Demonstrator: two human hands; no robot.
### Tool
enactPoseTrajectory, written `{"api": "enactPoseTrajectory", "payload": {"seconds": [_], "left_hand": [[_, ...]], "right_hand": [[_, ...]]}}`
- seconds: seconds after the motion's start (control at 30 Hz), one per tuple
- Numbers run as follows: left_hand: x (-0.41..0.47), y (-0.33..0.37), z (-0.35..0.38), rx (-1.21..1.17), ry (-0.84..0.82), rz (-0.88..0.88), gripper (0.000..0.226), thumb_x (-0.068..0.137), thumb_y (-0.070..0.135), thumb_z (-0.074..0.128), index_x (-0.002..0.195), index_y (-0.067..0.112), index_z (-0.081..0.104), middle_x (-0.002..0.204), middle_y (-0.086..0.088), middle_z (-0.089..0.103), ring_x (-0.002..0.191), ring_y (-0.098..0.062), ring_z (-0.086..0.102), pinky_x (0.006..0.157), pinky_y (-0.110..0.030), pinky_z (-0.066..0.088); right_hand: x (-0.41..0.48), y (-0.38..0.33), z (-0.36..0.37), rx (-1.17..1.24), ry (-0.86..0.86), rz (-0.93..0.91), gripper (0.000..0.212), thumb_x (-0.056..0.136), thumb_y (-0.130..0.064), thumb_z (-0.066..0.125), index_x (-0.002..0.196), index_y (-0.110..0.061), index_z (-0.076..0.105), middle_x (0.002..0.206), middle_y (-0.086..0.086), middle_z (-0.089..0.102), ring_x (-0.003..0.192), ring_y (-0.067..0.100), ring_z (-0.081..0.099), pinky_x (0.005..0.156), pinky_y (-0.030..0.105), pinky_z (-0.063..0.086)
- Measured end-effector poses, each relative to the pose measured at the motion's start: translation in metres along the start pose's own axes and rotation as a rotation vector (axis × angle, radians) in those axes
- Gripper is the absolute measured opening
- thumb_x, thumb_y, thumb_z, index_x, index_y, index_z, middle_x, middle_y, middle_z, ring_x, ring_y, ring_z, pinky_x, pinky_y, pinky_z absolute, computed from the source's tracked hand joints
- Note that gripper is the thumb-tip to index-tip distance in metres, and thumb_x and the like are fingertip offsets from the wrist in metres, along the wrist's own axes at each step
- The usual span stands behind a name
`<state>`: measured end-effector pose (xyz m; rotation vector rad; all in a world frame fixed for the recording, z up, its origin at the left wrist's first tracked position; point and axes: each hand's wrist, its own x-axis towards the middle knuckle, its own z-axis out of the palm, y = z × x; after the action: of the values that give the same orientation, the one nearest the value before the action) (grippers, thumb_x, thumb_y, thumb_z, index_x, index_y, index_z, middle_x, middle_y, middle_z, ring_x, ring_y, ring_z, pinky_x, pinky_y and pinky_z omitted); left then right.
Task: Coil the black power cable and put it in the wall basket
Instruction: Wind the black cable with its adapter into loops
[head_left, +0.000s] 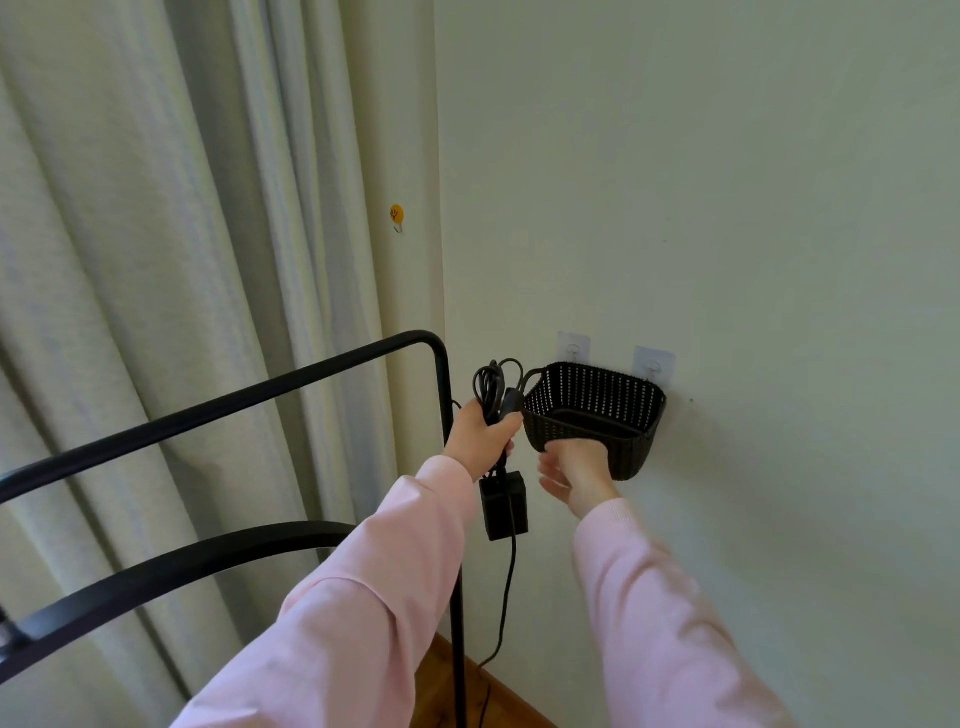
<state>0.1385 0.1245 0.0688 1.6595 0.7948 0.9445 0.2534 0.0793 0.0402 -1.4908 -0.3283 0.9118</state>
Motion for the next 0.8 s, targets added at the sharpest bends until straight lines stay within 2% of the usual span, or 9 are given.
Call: {"api": "enactPoseTrajectory", "payload": {"seconds": [0.1,0.17,0.23,0.3,0.37,0.43,0.53,0.7,0.8], "left_hand": [[0.001,0.000,-0.001,-0.036,0.021,-0.011,0.017,0.087,0.007,0.054,0.074,0.016,0.046,0.062,-0.003,0.048,0.052,-0.014,0.047,0.056,-0.026,0.046],[0.002,-0.001,-0.002,-0.055,0.031,-0.005,0.016,0.087,0.007,0.053,0.074,0.016,0.046,0.064,-0.003,0.048,0.053,-0.014,0.047,0.058,-0.029,0.046],[0.003,-0.001,-0.002,-0.058,0.041,0.006,0.016,0.087,0.008,0.053,0.076,0.017,0.047,0.065,-0.002,0.049,0.054,-0.015,0.047,0.061,-0.032,0.047],[0.004,-0.001,-0.003,-0.055,0.046,0.021,0.015,0.087,0.009,0.053,0.076,0.017,0.047,0.065,-0.002,0.048,0.054,-0.016,0.047,0.061,-0.033,0.047],[0.005,-0.002,-0.004,-0.051,0.057,0.025,0.013,0.087,0.011,0.053,0.077,0.017,0.047,0.065,-0.002,0.049,0.055,-0.016,0.048,0.063,-0.034,0.047],[0.006,-0.003,-0.005,-0.042,0.078,0.026,0.011,0.087,0.012,0.053,0.079,0.016,0.047,0.064,-0.002,0.049,0.055,-0.016,0.049,0.064,-0.035,0.048],[0.007,-0.003,-0.009,-0.014,0.114,0.039,0.008,0.089,0.012,0.050,0.084,0.007,0.047,0.061,-0.004,0.048,0.051,-0.014,0.048,0.058,-0.027,0.049],[0.008,-0.003,-0.014,0.006,0.117,0.038,0.007,0.089,0.010,0.048,0.085,0.004,0.045,0.061,-0.006,0.046,0.049,-0.013,0.045,0.046,-0.013,0.047],[0.006,-0.001,-0.015,0.068,0.073,0.044,0.008,0.089,0.012,0.049,0.083,0.007,0.045,0.060,-0.005,0.046,0.049,-0.014,0.045,0.042,-0.009,0.043]], "right_hand": [[0.008,0.021,-0.009,-0.266,-0.059,0.051,0.008,0.090,-0.001,0.046,0.096,-0.007,0.048,0.084,0.011,0.054,0.062,0.017,0.052,0.056,0.028,0.047],[0.007,0.034,-0.010,-0.397,-0.113,0.121,0.009,0.090,0.002,0.044,0.091,-0.006,0.048,0.077,0.009,0.053,0.062,0.016,0.053,0.056,0.025,0.047],[0.003,0.041,-0.007,-0.609,-0.202,0.211,0.020,0.088,0.010,0.039,0.092,-0.006,0.051,0.076,0.008,0.057,0.067,0.016,0.057,0.062,0.023,0.047],[-0.003,0.045,-0.004,-0.655,-0.319,0.308,0.032,0.086,0.014,0.037,0.103,-0.007,0.056,0.083,0.007,0.064,0.076,0.016,0.060,0.064,0.025,0.048],[-0.005,0.050,-0.004,-0.650,-0.443,0.293,0.032,0.088,0.009,0.043,0.109,-0.009,0.057,0.103,0.008,0.069,0.098,0.020,0.064,0.073,0.029,0.051],[-0.006,0.051,-0.007,-0.672,-0.518,0.214,0.019,0.090,0.003,0.047,0.097,-0.010,0.061,0.125,0.015,0.063,0.112,0.027,0.062,0.090,0.035,0.050],[-0.005,0.051,-0.014,-0.714,-0.605,0.193,0.017,0.089,-0.002,0.057,0.102,-0.009,0.062,0.117,0.011,0.068,0.115,0.021,0.062,0.103,0.035,0.046],[0.002,0.046,-0.018,-0.757,-0.518,0.145,0.010,0.083,-0.007,0.062,0.081,-0.015,0.067,0.077,0.000,0.068,0.079,0.012,0.064,0.078,0.027,0.051],[0.002,0.035,-0.012,-0.938,-0.431,0.072,0.018,0.083,-0.003,0.057,0.075,-0.019,0.062,0.068,0.001,0.057,0.063,0.010,0.053,0.058,0.019,0.040]]}}
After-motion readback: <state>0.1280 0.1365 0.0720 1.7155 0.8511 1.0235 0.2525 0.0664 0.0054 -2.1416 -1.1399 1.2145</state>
